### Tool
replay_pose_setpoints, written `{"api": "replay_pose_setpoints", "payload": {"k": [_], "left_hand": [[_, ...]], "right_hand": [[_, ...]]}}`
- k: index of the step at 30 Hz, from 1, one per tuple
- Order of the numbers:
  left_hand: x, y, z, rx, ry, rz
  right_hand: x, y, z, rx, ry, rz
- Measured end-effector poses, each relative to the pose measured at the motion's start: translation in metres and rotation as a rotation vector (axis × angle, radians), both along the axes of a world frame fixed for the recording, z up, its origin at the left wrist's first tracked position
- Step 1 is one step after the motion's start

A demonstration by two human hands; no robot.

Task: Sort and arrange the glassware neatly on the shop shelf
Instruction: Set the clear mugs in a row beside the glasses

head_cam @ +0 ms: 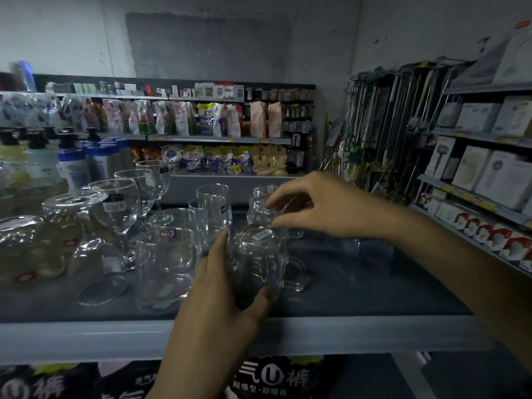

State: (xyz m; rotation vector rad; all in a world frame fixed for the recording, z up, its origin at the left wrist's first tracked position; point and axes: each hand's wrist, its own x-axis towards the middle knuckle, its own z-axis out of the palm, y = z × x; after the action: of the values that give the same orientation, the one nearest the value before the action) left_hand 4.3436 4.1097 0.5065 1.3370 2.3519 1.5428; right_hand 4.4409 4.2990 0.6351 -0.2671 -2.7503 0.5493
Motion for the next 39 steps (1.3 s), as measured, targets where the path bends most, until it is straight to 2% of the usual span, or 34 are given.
{"api": "replay_pose_setpoints", "payload": {"k": [5,12,19,31,39], "left_hand": [[0.003,0.006,0.003,0.010,0.017,0.071],[0.004,0.027,0.008,-0.019,0.072,0.128],[-0.012,0.036,0.009,-0.031,0.026,0.084],[-0.015,0.046,0.015,-0.026,0.014,0.092],[-0.016,0.044,0.017,-0.025,-0.016,0.061]], "right_hand": [[0.018,-0.020,-0.017,-0.027,-0.077,-0.008],[0.021,-0.018,-0.020,0.022,-0.051,-0.129],[0.016,-0.003,-0.026,-0.145,-0.010,-0.196],[0.011,-0.005,-0.033,-0.074,0.057,-0.276],[0.017,0.011,-0.010,-0.177,0.050,-0.227]]}}
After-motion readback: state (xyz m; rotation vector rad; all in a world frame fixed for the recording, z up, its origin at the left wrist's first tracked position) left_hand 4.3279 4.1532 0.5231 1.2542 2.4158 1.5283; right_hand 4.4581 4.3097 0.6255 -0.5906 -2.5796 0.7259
